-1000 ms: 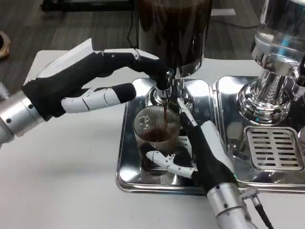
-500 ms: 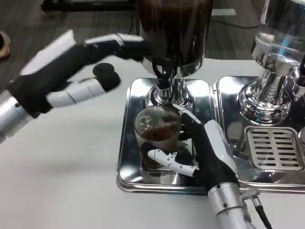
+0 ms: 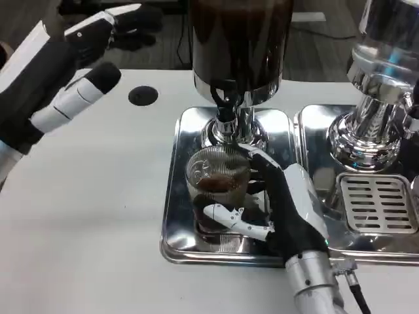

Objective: Grasp the cup under the faucet to collect the drink, then remove the cup.

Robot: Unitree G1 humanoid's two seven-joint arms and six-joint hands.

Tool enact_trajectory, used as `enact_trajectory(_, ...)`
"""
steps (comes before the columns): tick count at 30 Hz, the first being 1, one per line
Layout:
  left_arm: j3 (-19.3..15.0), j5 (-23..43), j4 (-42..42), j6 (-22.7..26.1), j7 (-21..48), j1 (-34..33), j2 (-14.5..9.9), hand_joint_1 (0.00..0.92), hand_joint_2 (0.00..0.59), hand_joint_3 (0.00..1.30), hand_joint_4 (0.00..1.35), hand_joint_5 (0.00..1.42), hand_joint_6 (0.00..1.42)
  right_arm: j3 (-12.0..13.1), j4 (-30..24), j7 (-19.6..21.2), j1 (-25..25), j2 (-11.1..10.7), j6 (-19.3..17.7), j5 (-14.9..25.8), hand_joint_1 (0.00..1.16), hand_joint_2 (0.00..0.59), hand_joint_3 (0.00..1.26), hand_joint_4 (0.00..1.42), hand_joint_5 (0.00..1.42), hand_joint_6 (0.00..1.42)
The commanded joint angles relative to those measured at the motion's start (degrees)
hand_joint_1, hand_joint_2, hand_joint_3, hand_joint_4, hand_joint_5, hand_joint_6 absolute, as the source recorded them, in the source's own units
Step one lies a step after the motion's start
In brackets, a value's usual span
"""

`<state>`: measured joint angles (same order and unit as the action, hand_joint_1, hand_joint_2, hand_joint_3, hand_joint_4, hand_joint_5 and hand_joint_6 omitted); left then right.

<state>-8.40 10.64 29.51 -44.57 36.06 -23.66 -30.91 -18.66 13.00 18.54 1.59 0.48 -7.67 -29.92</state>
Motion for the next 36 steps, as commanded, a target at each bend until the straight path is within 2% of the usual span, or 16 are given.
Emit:
enact_trajectory(1,0.0,-1.1,1.1,0.0,-0.3,1.5,-0.6,0.0,0.095,0.25,0.24,0.28,0.28,0.0,-0.2,2.5,-0.7,0.6,-0.7,-0.5,0.71,0.199,0.36,0.42,0.53,0.53)
enact_trajectory(13,1.0,-3.4,3.0,0.8,-0.7,2.0,-0.6,0.0,0.102,0.25,0.24,0.27,0.28,-0.1,-0.2,7.0,-1.3,0.4,-2.6,-1.1,0.73,0.204,0.4,0.48,0.59,0.58)
enact_trajectory(24,3.5,-6.0,5.3,1.8,0.0,2.7,-0.4,0.0,0.107,0.25,0.23,0.27,0.29,0.5,-0.3,10.7,-1.6,0.2,-4.9,-1.4,0.73,0.205,0.44,0.52,0.64,0.65)
enact_trajectory(33,5.9,-7.7,8.3,0.0,0.7,3.9,-0.2,0.0,0.109,0.25,0.23,0.26,0.29,1.0,-0.4,12.5,-1.8,0.0,-6.0,-1.3,0.73,0.205,0.46,0.54,0.67,0.68)
enact_trajectory(36,6.8,-8.3,9.1,-0.8,0.8,4.4,0.0,0.0,0.109,0.25,0.23,0.26,0.28,1.9,-2.7,13.0,-3.0,-0.7,-5.6,-1.5,0.73,0.205,0.46,0.54,0.67,0.69)
